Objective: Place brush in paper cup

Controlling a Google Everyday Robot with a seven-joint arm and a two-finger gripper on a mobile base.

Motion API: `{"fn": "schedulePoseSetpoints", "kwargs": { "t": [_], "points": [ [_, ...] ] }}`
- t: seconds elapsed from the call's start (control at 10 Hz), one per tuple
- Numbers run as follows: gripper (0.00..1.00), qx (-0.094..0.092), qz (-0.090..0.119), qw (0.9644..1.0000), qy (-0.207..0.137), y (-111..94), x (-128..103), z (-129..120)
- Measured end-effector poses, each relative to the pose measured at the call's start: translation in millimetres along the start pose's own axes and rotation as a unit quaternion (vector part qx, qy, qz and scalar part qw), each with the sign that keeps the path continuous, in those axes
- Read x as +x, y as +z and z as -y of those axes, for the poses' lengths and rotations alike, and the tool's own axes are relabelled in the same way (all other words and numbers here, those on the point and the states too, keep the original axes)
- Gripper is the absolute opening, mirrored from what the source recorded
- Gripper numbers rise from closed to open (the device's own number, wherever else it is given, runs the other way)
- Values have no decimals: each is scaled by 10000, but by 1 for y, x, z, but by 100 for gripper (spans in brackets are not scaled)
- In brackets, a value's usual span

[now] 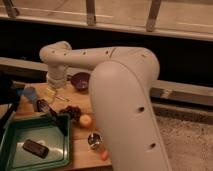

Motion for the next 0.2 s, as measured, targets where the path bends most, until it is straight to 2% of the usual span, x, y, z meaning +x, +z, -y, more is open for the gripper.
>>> {"fn": "schedulePoseSetpoints", "kwargs": {
  "t": [0.1,0.2],
  "points": [
    [71,204,92,9994,272,-15,13,8],
    [71,310,139,9986,417,-24,21,12]
  ]
}}
